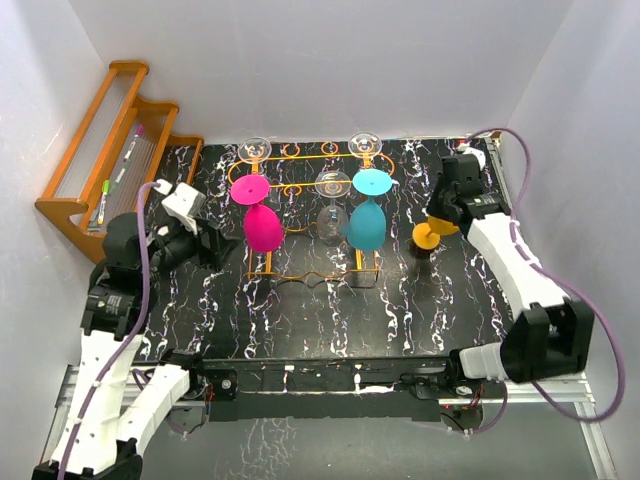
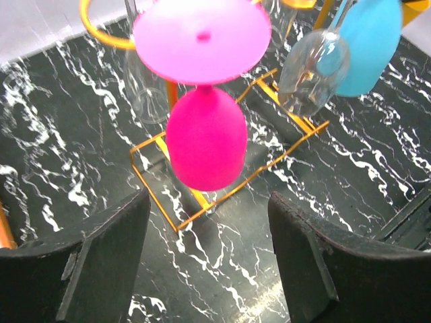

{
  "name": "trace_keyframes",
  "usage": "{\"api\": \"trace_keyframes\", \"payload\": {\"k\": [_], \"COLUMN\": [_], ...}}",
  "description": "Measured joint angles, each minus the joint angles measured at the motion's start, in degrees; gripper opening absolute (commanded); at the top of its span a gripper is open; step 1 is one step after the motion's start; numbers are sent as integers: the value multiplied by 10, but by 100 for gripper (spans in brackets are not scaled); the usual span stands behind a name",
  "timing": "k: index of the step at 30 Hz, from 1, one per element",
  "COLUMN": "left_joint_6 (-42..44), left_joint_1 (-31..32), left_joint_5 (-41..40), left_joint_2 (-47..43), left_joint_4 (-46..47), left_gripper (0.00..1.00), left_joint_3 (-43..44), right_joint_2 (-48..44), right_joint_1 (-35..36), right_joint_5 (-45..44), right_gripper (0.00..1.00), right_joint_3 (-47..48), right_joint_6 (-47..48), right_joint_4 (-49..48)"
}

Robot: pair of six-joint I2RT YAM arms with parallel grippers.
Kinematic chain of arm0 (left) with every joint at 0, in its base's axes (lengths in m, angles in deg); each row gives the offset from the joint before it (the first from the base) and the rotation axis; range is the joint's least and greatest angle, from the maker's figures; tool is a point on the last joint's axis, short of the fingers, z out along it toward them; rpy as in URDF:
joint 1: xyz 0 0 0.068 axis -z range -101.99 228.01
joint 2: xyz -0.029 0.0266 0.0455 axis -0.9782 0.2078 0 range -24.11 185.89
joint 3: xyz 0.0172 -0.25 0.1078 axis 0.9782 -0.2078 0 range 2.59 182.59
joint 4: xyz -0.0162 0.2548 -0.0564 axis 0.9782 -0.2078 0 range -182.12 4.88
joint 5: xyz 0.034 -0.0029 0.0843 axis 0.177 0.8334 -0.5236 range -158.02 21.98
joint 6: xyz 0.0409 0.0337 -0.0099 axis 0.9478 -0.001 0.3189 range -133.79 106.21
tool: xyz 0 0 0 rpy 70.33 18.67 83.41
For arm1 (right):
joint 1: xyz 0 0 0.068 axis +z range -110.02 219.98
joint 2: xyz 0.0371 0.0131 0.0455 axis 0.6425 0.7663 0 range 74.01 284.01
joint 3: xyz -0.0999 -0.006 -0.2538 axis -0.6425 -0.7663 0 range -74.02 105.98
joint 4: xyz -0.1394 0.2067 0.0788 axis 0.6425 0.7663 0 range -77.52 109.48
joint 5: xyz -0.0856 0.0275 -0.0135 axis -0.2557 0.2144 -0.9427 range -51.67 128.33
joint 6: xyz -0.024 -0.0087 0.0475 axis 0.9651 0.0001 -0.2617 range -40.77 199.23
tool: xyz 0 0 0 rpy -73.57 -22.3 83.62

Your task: Place the wine glass upside down on the wine glass rack

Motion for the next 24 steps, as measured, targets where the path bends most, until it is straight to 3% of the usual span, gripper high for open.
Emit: {"api": "trace_keyframes", "payload": {"k": [8, 13, 17, 20, 24], "left_joint_6": [84, 75, -13, -137, -300], "left_joint_1": [0, 0, 0, 0, 0], "left_joint_5": [-22, 11, 99, 198, 262], "left_joint_2": [14, 24, 36, 63, 127], "left_joint_4": [-119, -125, -27, 116, 289], "left_gripper": [69, 68, 68, 67, 65], "left_joint_3": [197, 283, 266, 211, 162], "right_joint_2": [-206, -296, -340, -327, -279], "right_joint_1": [0, 0, 0, 0, 0], "right_joint_5": [-48, -21, 34, 91, 142], "right_gripper": [8, 8, 8, 8, 8], "right_joint_3": [34, 36, -2, 1, 28], "right_joint_6": [22, 10, -56, -122, -187], "right_joint_4": [-32, -190, -345, -476, -634]}}
